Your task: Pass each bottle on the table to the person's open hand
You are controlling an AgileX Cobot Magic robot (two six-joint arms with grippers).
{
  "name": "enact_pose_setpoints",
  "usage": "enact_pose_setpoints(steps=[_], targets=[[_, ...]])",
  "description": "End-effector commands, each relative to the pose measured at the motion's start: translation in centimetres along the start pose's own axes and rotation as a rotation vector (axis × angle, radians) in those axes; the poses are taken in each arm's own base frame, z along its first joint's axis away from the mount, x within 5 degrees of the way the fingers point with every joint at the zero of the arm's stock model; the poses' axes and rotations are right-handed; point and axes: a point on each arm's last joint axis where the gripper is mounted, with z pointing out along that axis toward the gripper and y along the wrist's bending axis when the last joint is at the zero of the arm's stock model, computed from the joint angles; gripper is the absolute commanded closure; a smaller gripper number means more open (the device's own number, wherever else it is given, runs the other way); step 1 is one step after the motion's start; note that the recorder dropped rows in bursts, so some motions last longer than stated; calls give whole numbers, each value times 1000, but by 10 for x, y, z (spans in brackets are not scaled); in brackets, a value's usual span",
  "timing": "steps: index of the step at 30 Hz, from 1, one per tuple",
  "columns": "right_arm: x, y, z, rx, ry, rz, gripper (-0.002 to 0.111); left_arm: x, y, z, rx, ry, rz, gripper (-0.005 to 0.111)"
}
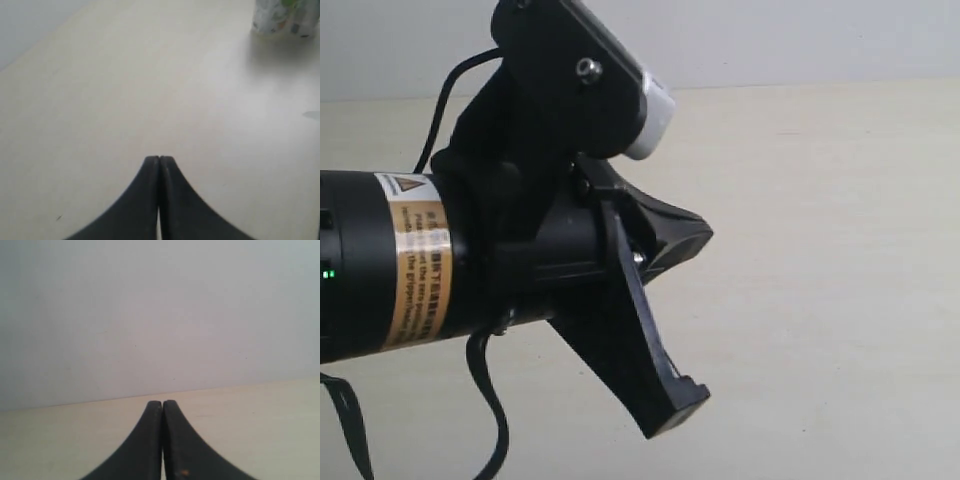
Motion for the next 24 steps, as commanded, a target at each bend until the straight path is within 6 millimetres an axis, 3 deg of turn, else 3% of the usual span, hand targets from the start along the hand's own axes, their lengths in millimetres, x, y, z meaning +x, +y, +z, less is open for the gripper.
enact_pose_setpoints(steps=[1, 5, 12, 16, 19, 24], targets=[[1, -1, 0, 6, -4, -10, 108, 14, 19, -8, -188, 155, -11, 107], [1, -1, 0, 6, -4, -10, 108, 21, 38, -11, -318, 230, -43, 107], [1, -1, 0, 6, -4, -10, 108, 12, 98, -30, -364, 25, -356, 107], [1, -1, 0, 6, -4, -10, 108, 11, 133, -65, -446, -128, -642, 107], [1, -1, 0, 6, -4, -10, 108, 16, 146, -101, -540, -202, -781, 107], [1, -1, 0, 6, -4, -10, 108, 37, 135, -163, -671, -352, -802, 107]])
